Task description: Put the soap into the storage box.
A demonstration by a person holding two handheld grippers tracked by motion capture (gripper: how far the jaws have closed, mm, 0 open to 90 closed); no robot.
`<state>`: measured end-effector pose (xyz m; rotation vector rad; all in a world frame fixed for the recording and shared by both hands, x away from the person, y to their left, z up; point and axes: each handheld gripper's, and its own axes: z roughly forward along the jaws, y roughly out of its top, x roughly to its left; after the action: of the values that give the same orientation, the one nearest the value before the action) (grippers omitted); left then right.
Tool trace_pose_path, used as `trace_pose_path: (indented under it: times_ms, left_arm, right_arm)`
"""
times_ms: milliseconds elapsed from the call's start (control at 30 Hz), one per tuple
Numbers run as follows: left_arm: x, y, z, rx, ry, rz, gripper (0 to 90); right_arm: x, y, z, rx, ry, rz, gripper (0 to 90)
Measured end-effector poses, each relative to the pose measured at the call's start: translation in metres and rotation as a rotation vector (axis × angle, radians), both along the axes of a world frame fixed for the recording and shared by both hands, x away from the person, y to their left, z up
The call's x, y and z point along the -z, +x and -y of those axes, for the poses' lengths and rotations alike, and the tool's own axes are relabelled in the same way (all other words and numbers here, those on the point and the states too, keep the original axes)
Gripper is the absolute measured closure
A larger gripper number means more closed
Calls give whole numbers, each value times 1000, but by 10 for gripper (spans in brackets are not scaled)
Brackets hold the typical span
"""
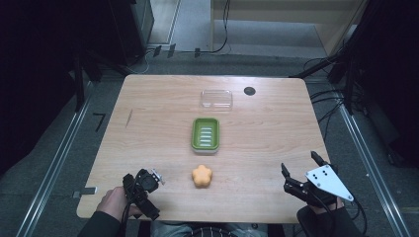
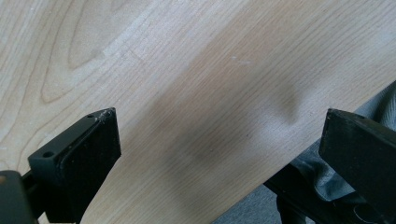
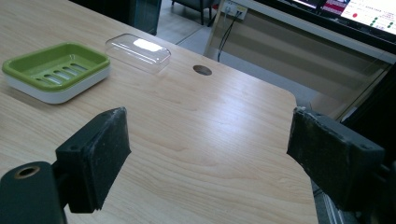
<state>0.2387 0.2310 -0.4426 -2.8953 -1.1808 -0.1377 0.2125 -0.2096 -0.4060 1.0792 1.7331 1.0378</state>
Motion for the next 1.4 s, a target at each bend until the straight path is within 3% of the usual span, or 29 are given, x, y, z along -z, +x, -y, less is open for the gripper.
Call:
trace_pose_path:
  times_ms: [733,1100,1400]
  left_arm:
    - [-3,2,4,12,-8,17,0]
    - [-11,12,23,55,-37,42,0]
    - [-13,20,37,91,-36,38,0]
  right_arm:
    - [0,-1,0,2,-5,-2,133]
    - [0,0,-1,-3,-12,-5,134]
    - [0,-1,0,-1,-8,-7,133]
